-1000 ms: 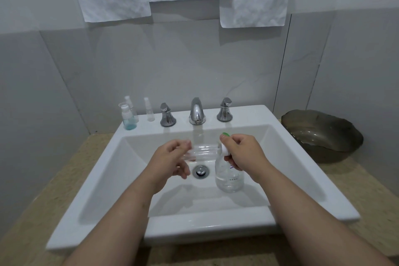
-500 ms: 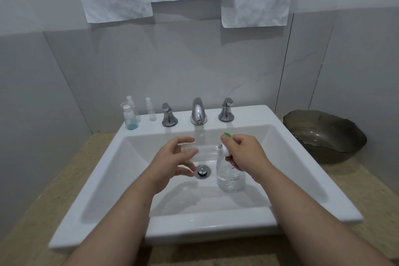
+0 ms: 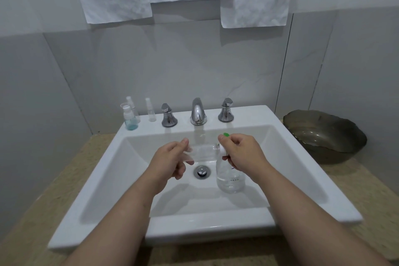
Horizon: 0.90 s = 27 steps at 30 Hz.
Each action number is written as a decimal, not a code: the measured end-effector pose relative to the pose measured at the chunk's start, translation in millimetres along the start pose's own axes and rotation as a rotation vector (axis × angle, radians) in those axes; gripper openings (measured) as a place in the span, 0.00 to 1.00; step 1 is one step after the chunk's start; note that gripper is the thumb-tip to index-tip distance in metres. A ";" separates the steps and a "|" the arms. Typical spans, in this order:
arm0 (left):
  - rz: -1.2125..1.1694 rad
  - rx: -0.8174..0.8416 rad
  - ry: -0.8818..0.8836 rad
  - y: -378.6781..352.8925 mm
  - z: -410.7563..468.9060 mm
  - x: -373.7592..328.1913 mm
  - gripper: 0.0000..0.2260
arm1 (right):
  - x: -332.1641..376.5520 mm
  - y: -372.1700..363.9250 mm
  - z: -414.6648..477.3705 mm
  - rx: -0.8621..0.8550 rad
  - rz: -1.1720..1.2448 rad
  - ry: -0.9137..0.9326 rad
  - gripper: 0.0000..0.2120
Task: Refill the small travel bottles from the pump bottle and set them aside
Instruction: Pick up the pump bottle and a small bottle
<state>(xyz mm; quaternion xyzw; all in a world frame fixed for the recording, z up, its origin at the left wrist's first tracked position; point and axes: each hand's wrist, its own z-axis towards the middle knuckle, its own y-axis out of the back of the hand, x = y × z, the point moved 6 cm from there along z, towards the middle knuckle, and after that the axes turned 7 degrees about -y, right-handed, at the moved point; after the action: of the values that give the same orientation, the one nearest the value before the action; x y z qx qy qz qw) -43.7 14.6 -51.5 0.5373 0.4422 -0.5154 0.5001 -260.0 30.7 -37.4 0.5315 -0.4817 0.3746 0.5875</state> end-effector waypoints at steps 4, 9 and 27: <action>0.086 -0.054 0.040 5.4 2.2 4.1 0.24 | 0.5 -1.3 1.0 0.025 0.017 0.053 0.14; 0.032 -0.197 0.145 20.9 5.2 12.4 0.23 | 6.0 4.2 -1.0 0.029 0.156 0.101 0.05; -0.131 -0.093 0.167 5.6 9.1 10.4 0.20 | 4.0 84.5 53.3 -0.633 0.116 0.045 0.18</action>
<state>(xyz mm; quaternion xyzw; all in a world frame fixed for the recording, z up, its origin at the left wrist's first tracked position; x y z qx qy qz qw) -38.4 4.5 -61.1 0.5246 0.5399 -0.4794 0.4510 -348.4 -9.1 -12.8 0.2854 -0.5906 0.2506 0.7119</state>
